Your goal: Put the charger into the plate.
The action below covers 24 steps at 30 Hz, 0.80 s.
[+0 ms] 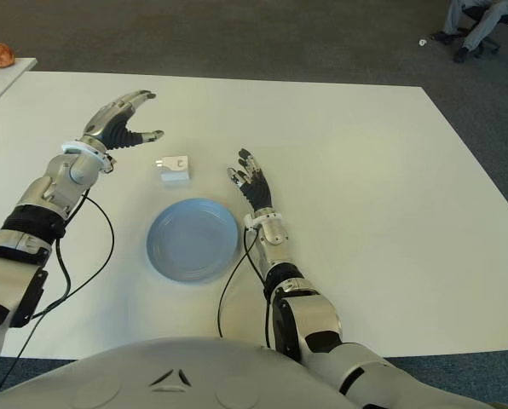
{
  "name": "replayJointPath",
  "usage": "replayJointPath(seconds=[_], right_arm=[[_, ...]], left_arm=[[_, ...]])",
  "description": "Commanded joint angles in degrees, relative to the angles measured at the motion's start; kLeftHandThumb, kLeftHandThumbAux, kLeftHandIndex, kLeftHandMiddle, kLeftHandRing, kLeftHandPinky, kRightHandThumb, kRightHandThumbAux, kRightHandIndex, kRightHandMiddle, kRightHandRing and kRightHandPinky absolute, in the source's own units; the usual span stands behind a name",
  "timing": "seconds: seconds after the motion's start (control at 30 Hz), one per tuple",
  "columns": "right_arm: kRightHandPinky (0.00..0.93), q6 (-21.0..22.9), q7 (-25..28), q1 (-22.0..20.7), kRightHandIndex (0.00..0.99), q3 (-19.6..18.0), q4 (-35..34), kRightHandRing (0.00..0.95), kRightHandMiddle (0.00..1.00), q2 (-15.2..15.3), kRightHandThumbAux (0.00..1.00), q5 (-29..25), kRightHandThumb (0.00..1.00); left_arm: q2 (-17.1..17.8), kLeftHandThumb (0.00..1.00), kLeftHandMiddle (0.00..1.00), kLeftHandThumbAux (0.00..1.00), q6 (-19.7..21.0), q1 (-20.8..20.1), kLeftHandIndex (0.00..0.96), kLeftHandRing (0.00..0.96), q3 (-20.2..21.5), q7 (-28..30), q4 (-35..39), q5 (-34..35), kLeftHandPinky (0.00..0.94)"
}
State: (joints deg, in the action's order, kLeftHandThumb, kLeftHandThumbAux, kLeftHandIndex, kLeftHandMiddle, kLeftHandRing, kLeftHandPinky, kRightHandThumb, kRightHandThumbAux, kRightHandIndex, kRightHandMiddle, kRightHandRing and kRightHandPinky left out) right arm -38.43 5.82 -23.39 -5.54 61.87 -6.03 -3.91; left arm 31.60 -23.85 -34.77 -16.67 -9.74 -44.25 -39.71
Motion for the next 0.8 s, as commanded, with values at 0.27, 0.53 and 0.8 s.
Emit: replayJointPath(seconds=[0.27, 0.53, 0.8], right_arm=[[0.04, 3.3, -0.15, 5.04, 0.051, -4.1, 0.88, 0.024, 0.064, -1.13, 0.622, -4.1, 0.112], [0.087, 1.96, -0.25, 6.03, 0.082, -5.26, -1.31, 0.062, 0.103, -1.17, 0.674, -4.89, 0.092], [0.096, 1.64, 0.54, 7.1, 0.087, -6.23, -4.99, 0.071, 0.104, -0.54, 0.708, -5.9, 0.086]], left_arm=[[2.12, 0.214, 0.0, 0.467, -0.79, -2.44, 0.002, 0.0, -5.82, -0.62, -3.51, -4.68, 0.05], [3.23, 0.169, 0.0, 0.471, -0.3, -2.61, 0.0, 0.0, -7.41, 1.48, -2.56, -4.99, 0.036], [2.6, 0.148, 0.0, 0.471, -0.54, -2.89, 0.0, 0.0, -8.43, 1.05, -4.56, -4.93, 0.047]])
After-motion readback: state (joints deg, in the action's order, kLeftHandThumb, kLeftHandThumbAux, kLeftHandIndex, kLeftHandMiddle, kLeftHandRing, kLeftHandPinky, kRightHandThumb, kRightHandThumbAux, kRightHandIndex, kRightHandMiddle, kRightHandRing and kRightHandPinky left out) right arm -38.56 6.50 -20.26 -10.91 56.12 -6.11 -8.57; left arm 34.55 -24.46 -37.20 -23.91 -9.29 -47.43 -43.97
